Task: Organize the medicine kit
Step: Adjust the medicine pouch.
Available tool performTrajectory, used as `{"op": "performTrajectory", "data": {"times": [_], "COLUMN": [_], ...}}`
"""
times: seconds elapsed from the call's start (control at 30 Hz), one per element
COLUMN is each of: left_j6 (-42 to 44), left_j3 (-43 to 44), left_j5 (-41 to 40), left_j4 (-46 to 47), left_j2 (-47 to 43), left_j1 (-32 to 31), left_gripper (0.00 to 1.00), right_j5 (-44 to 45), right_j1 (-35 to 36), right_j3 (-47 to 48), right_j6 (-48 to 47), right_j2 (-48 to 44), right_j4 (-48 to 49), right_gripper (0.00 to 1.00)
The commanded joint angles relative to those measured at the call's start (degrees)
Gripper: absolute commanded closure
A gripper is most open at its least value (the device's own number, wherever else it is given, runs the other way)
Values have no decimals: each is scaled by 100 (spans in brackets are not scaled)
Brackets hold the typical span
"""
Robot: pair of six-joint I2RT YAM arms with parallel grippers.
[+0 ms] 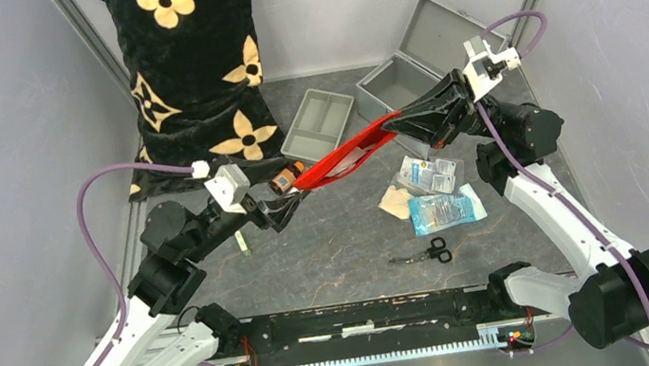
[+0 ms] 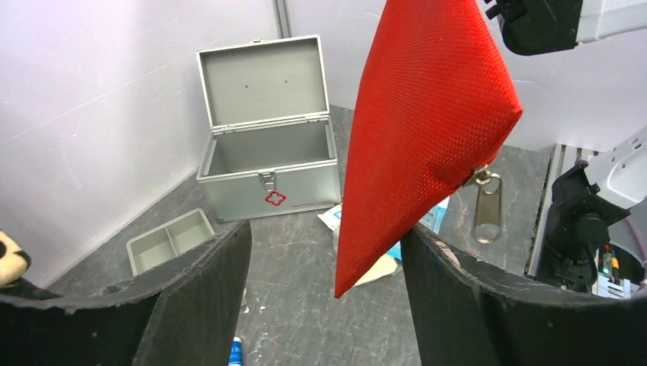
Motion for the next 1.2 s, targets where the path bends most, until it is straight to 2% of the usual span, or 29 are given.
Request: {"op": "performTrajectory", "data": {"times": [0.0, 0.1, 0.4, 0.67, 0.8, 0.87, 0.97, 1.0, 1.03, 1.07, 1.1, 1.17], "left_j6": [207, 125, 50, -5, 8, 14, 27, 9, -15, -33, -78, -264], "left_j3": [319, 374, 471, 545, 581, 629, 738, 775, 812, 835, 854, 851], "left_j5": [489, 736, 796, 1032, 1141, 1217, 1294, 1262, 1213, 1139, 1030, 619], "left_j4": [453, 528, 448, 411, 369, 321, 105, 37, -37, -101, -148, -214], "left_j2": [228, 273, 147, 139, 197, 255, 384, 426, 463, 492, 520, 545], "left_j1": [-26, -25, -23, -23, -25, -27, -23, -23, -25, -23, -24, -23], "left_gripper": [25, 28, 39, 40, 54, 65, 92, 97, 98, 98, 98, 98], "right_j5": [145, 132, 145, 156, 152, 164, 213, 238, 284, 356, 480, 944], "right_j1": [-21, -20, -20, -15, -18, -16, -20, -20, -22, -22, -27, -31], "right_j3": [140, 117, 61, 34, 10, -8, -21, -22, -19, -6, 31, 243], "right_j6": [433, 447, 452, 508, 501, 510, 461, 396, 260, 50, -287, -1383], "right_j2": [52, 83, 119, 134, 119, 128, 135, 136, 115, 82, 30, -108], "right_j4": [430, 425, 381, 390, 381, 376, 254, 122, -32, -313, -780, -2306], "right_gripper": [100, 100, 100, 100, 100, 100, 100, 100, 100, 94, 84, 69]}}
